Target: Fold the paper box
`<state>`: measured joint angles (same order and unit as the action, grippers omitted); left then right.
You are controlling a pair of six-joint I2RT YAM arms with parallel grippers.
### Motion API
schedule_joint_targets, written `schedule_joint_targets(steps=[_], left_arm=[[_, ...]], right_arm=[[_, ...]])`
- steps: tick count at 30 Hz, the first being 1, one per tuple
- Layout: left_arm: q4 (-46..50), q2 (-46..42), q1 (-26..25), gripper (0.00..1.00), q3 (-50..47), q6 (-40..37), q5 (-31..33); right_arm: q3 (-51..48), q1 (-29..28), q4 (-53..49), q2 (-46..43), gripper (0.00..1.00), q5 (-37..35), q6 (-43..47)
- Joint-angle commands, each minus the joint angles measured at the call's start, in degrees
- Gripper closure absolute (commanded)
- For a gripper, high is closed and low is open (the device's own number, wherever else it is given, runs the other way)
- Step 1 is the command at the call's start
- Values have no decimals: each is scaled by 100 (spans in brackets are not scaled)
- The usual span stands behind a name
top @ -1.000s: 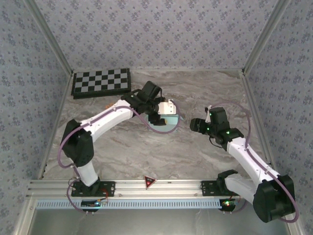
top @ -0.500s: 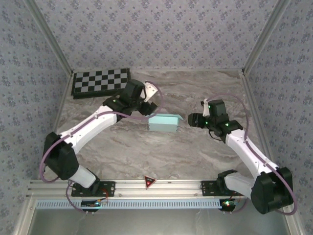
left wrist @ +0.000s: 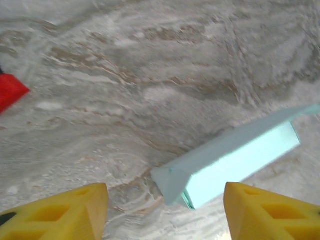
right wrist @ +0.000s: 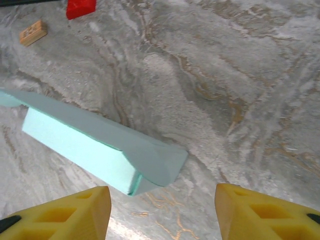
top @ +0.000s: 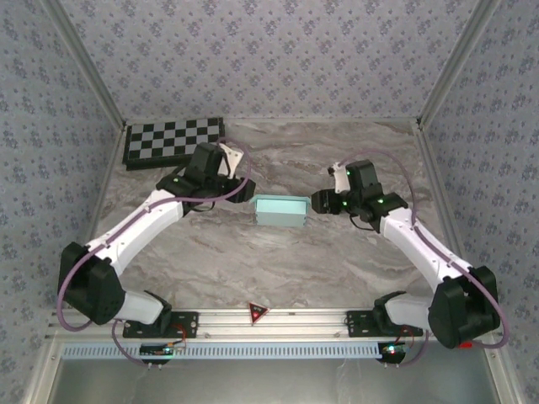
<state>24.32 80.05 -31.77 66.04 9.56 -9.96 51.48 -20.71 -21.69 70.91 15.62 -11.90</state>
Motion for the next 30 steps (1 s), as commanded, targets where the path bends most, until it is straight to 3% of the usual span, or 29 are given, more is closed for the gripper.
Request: schedule_joint_targets(steps=[1,11,30], left_arm=[[30,88,0,41,-70,-19,-678],[-344,203,5,50,-521,-467,-825],[-491,613,9,67,-469,-450,-1044]], right_arm=[[253,-126,-133,161,43,240,213],[336,-258,-137,394,52,293,293],[312,-309,-72,612,63,126,241]])
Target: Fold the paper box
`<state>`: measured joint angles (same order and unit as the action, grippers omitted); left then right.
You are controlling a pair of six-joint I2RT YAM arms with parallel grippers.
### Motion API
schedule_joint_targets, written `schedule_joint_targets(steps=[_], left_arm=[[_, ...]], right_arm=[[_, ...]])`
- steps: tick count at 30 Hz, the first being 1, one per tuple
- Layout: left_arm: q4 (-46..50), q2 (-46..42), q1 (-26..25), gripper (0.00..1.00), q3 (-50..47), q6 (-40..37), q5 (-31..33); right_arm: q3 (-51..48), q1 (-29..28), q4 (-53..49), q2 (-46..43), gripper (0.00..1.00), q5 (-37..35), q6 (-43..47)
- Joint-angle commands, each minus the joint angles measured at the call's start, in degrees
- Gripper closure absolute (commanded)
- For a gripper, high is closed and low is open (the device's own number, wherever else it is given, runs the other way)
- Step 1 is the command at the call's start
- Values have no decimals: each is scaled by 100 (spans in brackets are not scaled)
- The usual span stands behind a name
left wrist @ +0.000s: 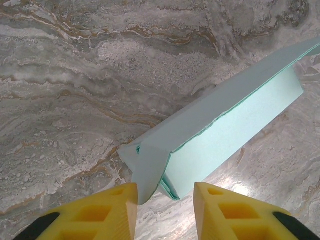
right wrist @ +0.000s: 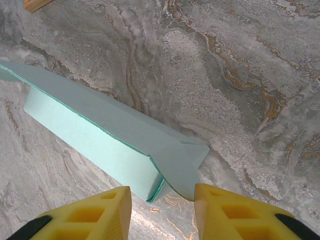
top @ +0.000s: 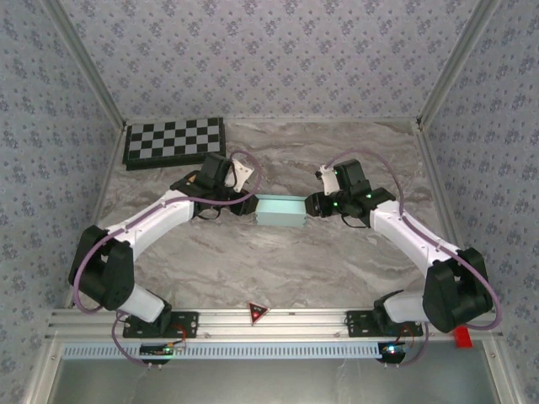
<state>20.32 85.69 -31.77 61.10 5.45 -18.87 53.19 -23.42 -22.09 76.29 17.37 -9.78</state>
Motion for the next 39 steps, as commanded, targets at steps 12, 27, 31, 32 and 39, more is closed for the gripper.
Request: schedule_joint_targets(steps=[12,27,31,32,39], left_arm=[[-111,64,4,74,-21,45,-179],[-185,67,1,82,-106,175,-281],[-204,81,0,82,-132,198,-302],[-210,85,4,82,-130,198,-310],[-238,112,-3,82,-127,229,-371]], right_arm=[[165,-57,33,165,70,-1,-23],[319,-127,18,273,79,34,-138],[358,-144,-6,290,79,54,-138],[367,-153,1,298,79,48,-138],[440,-156,-29,403,79,100,-179]])
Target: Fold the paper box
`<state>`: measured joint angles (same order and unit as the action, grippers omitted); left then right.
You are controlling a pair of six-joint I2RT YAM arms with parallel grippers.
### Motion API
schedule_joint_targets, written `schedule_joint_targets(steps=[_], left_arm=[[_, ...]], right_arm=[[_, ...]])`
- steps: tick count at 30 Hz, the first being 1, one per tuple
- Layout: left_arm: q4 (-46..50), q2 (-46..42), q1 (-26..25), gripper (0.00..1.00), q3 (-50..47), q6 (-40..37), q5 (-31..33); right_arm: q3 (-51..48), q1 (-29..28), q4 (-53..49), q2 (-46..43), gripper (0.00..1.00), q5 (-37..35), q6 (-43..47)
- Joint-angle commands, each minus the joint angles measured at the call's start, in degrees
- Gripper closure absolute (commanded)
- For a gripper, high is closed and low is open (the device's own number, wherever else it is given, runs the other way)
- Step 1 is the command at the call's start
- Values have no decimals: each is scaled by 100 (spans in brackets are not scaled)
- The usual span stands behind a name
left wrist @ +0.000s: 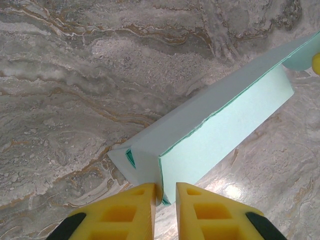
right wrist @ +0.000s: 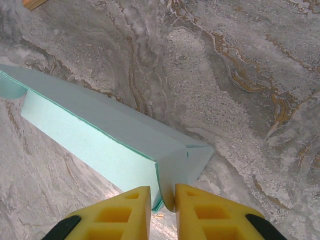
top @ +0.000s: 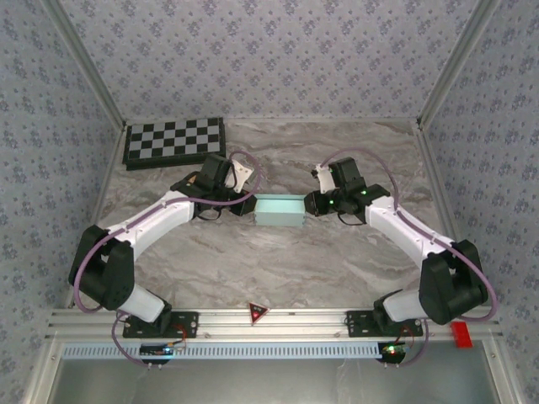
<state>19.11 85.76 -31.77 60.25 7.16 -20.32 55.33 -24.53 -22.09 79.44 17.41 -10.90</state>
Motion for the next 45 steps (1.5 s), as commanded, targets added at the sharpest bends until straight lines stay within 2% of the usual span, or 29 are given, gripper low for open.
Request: schedule_joint_targets(steps=[1,24,45], left_arm=[[-113,107,2,82,-42,58,-235],[-136,120,-2,81,-57,66,-254],[-145,131,-4,81,-91,84,-218]], right_arm=[[231,-43,-24,106,79,97,-71],[531,-28,-255,480,80,310,-421],[730,-23,-414,644,76,509,-540]])
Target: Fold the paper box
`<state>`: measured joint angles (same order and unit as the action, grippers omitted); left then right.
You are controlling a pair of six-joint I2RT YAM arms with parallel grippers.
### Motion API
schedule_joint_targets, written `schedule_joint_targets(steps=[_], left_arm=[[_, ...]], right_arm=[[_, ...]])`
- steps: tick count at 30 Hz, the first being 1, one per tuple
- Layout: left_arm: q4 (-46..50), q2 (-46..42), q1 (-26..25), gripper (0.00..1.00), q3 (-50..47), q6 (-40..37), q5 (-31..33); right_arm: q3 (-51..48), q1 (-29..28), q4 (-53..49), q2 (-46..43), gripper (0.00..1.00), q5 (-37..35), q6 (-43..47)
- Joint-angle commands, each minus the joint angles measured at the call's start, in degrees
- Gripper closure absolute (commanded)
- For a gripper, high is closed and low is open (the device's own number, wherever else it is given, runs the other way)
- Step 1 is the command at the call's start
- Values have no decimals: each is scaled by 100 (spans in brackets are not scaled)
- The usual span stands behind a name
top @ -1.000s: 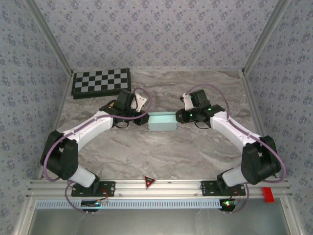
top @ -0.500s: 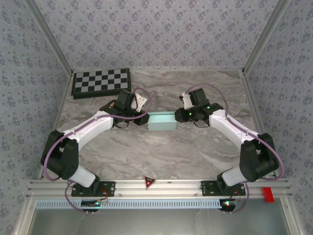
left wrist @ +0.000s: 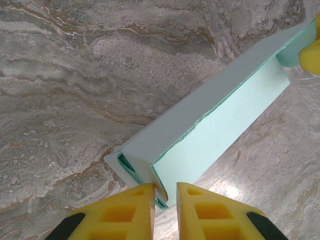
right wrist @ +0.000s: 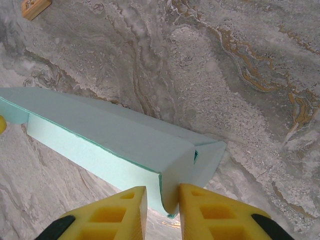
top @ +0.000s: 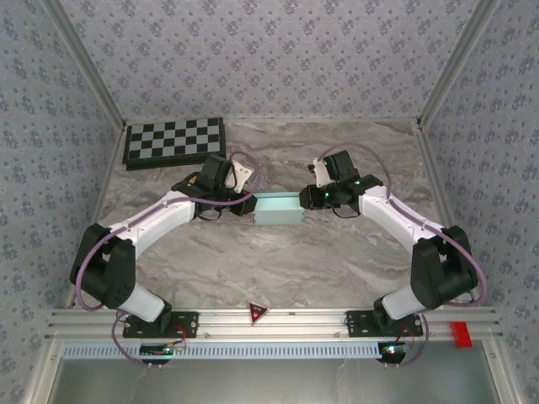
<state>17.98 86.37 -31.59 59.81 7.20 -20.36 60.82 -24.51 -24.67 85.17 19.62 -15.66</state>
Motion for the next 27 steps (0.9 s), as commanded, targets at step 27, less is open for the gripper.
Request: schedule_joint_targets(steps=[27], left_arm=[[-98,54,-14,77,-45,132,-220]], right_arm=[[465,10,-271,316,82,638,-223]])
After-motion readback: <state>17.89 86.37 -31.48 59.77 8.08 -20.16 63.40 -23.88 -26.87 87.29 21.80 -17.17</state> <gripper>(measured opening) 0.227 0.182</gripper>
